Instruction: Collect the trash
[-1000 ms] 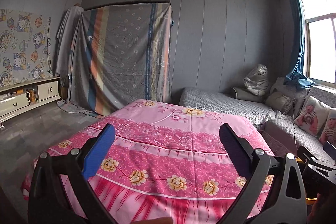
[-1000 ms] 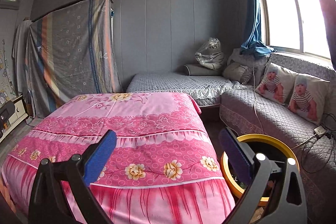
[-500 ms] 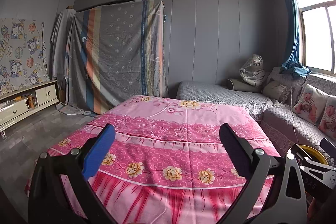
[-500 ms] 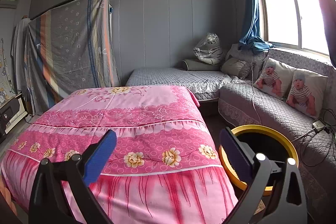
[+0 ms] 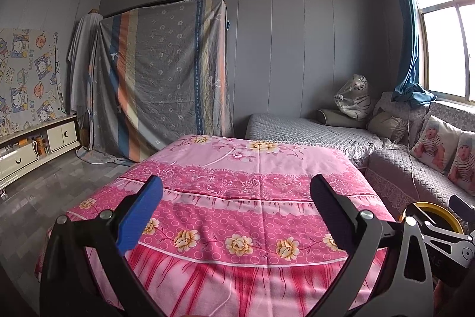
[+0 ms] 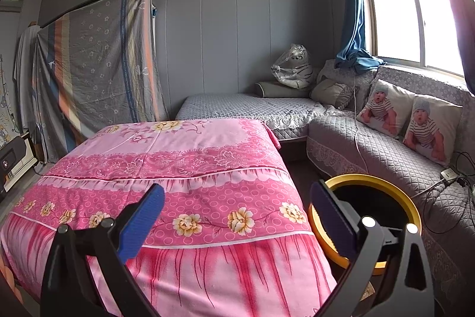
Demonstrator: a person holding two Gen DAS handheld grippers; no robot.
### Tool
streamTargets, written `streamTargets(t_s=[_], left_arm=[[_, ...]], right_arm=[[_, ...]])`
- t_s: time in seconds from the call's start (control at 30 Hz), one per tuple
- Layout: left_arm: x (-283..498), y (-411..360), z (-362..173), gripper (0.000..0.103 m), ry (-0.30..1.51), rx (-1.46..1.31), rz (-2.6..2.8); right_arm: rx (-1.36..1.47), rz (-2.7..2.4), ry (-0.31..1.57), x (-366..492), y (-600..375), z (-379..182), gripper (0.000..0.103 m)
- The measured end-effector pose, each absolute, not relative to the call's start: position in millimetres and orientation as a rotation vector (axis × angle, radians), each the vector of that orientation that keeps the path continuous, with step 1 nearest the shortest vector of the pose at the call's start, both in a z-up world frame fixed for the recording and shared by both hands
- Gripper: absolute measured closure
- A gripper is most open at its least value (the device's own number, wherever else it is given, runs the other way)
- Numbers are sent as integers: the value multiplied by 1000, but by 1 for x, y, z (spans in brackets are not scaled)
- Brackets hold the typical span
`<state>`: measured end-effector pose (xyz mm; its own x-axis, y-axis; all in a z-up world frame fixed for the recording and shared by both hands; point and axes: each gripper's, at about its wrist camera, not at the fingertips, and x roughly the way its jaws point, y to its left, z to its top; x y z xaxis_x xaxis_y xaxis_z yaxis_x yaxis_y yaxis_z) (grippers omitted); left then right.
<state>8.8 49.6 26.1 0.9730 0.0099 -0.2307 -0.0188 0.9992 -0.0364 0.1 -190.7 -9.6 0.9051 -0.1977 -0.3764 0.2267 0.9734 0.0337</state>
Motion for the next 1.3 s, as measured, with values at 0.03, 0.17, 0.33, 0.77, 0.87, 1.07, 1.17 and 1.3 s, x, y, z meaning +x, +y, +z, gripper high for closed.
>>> streamTargets(t_s=[0.03, 0.17, 0.33, 0.77, 0.87, 1.07, 1.17, 1.3], left_arm=[[9, 50, 26, 8, 235, -41, 15], [10, 49, 27, 8, 240, -48, 7], [10, 48, 25, 8, 245, -51, -2], [11, 47, 25, 8, 252, -53, -6], [11, 46, 23, 8, 255, -54, -11], [12, 46, 23, 8, 253, -57, -13], [12, 46, 22, 8, 256, -55, -14], [13, 45, 21, 8, 262, -56, -18]], right_arm=[[79, -220, 380, 0, -191, -10, 8], [79, -224, 379, 1, -192, -11, 8], [80, -226, 383, 2, -193, -12, 8], [83, -228, 399, 5, -194, -16, 8], [86, -228, 403, 5, -194, -17, 8], [85, -229, 404, 5, -194, -17, 8], [87, -230, 409, 5, -194, -18, 8], [88, -230, 412, 5, -195, -19, 8]])
